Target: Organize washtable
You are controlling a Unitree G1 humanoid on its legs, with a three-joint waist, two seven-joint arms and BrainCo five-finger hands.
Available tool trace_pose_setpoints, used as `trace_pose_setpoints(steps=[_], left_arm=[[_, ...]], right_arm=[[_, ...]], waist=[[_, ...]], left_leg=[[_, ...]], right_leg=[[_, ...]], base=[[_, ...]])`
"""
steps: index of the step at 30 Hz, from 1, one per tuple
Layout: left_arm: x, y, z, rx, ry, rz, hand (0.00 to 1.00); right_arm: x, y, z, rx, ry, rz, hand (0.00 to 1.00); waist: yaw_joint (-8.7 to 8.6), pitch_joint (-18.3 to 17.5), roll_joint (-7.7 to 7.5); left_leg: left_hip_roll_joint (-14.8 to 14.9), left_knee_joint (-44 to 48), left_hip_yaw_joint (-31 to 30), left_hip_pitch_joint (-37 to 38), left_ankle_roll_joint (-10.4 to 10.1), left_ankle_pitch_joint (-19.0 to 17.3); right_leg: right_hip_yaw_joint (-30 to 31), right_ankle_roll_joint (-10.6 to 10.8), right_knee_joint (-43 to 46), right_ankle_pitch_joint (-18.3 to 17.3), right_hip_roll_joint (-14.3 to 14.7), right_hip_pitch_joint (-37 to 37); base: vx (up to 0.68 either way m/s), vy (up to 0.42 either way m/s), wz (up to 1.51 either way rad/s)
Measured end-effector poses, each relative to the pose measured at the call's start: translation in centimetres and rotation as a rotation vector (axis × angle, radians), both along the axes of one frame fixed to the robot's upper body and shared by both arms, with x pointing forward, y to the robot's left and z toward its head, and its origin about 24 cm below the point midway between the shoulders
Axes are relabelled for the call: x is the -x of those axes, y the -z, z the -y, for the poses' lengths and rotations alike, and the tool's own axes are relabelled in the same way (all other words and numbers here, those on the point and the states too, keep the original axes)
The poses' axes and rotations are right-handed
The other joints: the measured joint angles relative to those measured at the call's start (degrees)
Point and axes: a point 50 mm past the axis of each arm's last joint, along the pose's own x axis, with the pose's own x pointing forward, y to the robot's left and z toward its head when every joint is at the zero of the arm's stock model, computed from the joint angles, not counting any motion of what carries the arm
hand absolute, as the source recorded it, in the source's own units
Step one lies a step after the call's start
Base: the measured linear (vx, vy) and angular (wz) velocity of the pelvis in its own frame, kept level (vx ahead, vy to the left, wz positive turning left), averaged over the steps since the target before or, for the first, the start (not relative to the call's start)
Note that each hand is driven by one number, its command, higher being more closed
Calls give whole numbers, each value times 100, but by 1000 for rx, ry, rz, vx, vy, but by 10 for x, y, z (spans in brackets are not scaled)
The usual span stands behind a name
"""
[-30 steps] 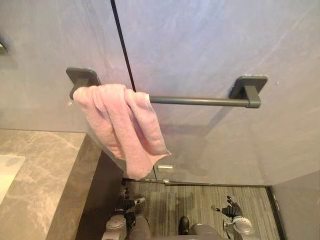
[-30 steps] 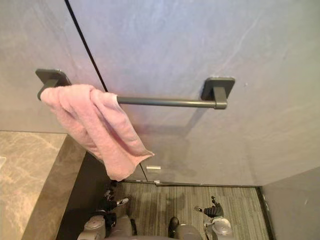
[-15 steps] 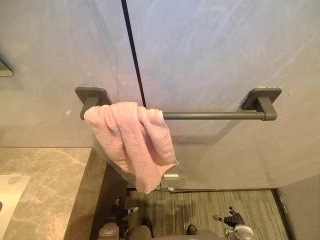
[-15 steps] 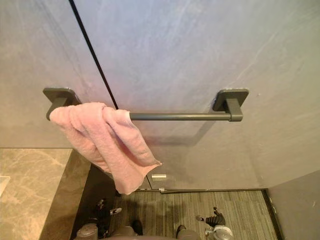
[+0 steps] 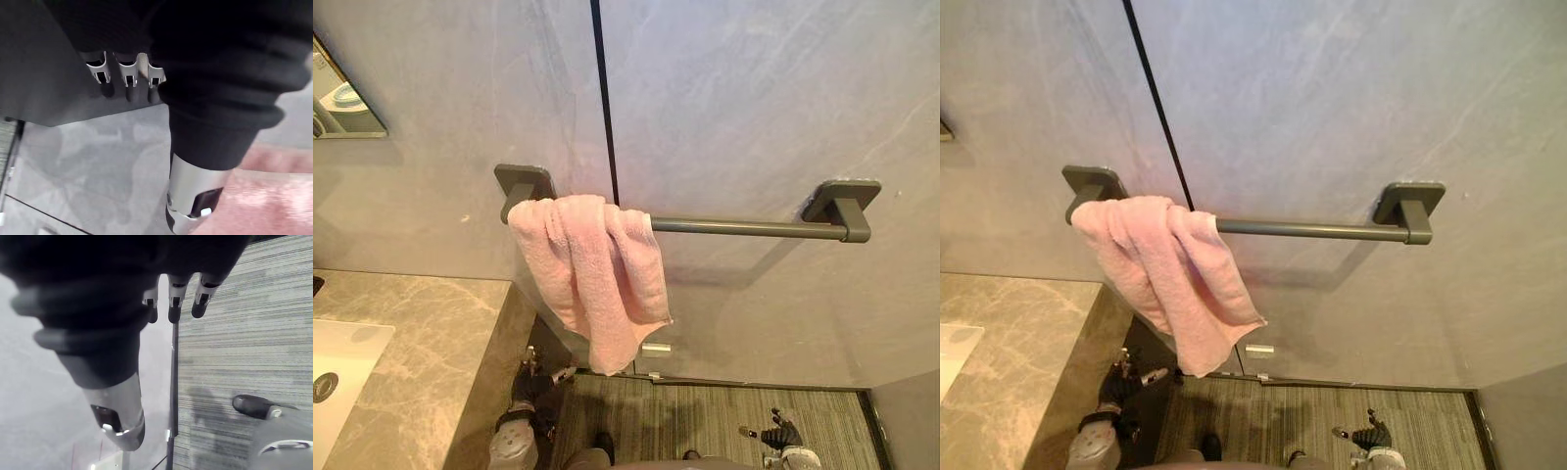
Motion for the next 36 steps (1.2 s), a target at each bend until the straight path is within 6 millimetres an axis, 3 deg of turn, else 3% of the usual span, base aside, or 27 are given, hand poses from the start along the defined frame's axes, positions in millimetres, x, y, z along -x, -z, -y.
trace_pose_setpoints(steps=[18, 28, 29, 36], left_arm=[[-26, -76, 9, -15, 134, 364, 0], [-27, -82, 15, -43, 217, 385, 0], [-28, -83, 16, -48, 225, 390, 100], [-28, -83, 21, -74, 273, 386, 100]], right_arm=[[-5, -4, 9, 51, -63, -3, 0], [-7, -4, 9, 57, -85, -6, 0], [-7, -5, 9, 57, -91, -6, 0], [-5, -4, 8, 56, -97, -15, 0]], waist=[[-7, -131, 14], [-12, -277, 30], [-16, -280, 27], [-32, -288, 11]], left_leg=[[-3, 39, -75, 18, 6, -4], [-3, 25, -51, 40, 6, -4], [-1, 22, -42, 50, 6, -3], [-16, -169, 19, 202, 42, 36]], right_leg=[[-22, -1, 10, -1, 3, 51], [10, -25, 4, 16, 11, 55], [21, -28, 4, 19, 12, 56], [135, -28, -14, 30, 11, 57]], base=[[-16, -5, 1], [-1, 0, -1], [0, 0, -9], [-23, 1, -8]])
